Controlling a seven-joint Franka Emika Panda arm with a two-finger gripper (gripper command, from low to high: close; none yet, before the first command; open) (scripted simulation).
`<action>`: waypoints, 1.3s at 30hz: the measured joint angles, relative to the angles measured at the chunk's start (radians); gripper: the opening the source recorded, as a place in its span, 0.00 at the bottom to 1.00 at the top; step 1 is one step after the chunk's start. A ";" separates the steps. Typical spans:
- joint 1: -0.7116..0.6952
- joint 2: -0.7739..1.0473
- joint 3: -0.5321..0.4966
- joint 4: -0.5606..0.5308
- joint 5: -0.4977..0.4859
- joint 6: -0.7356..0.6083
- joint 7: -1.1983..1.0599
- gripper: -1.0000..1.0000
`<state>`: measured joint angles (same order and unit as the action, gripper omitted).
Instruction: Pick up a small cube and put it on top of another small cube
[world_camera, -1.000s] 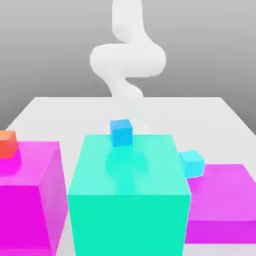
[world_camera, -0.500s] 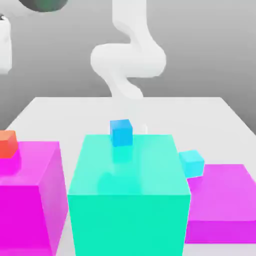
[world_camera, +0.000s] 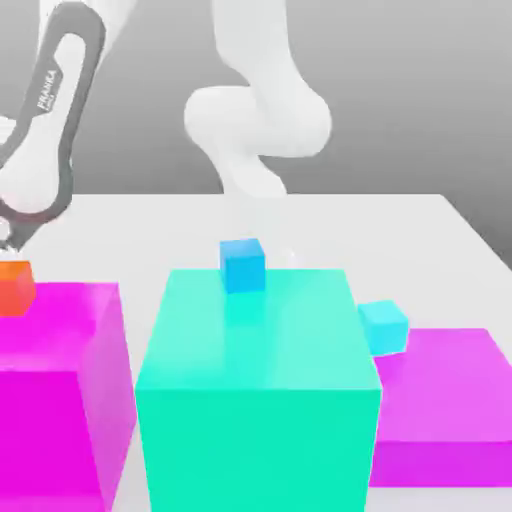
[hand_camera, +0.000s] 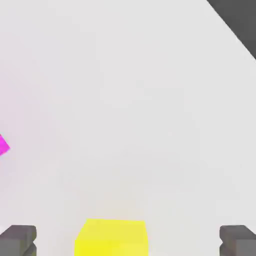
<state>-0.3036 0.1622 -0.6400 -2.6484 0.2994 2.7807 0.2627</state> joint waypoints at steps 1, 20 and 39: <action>-0.016 0.024 0.025 -0.007 0.038 0.019 -0.025 0.50; -0.053 0.009 0.050 -0.024 -0.015 0.021 0.015 0.00; 0.053 -0.402 0.238 0.378 -0.417 -0.744 0.926 0.00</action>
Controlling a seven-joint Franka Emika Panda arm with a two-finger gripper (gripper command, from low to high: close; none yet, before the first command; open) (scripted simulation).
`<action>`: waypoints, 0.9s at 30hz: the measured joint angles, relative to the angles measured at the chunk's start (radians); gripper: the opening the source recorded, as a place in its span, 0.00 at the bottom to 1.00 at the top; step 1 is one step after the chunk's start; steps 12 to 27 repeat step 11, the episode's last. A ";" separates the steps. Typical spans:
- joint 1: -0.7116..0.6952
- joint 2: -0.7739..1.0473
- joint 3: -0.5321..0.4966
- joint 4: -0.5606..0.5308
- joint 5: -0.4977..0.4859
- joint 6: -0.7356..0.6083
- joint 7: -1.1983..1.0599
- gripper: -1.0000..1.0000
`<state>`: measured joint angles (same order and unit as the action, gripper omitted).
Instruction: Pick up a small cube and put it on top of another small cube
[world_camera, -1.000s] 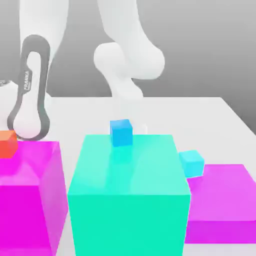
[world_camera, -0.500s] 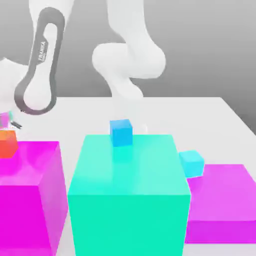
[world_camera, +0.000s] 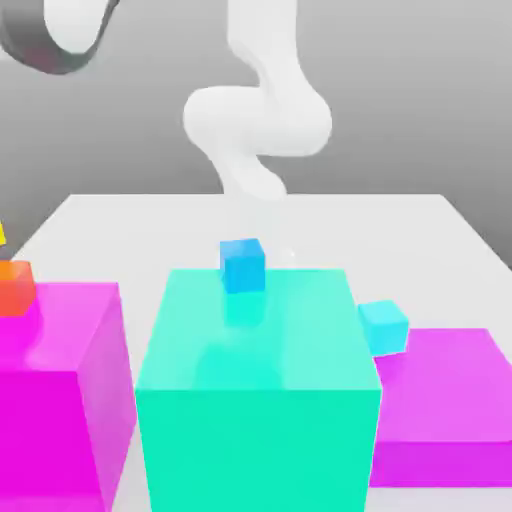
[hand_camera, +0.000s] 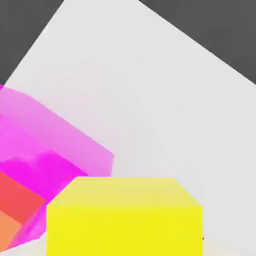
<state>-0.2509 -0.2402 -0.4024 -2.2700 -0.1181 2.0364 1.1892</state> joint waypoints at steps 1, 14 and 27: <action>0.016 0.004 0.019 0.026 0.016 -0.019 0.023 0.00; 0.034 0.065 0.029 -0.032 0.050 0.102 0.030 1.00; 0.034 0.065 0.029 -0.032 0.050 0.102 0.030 1.00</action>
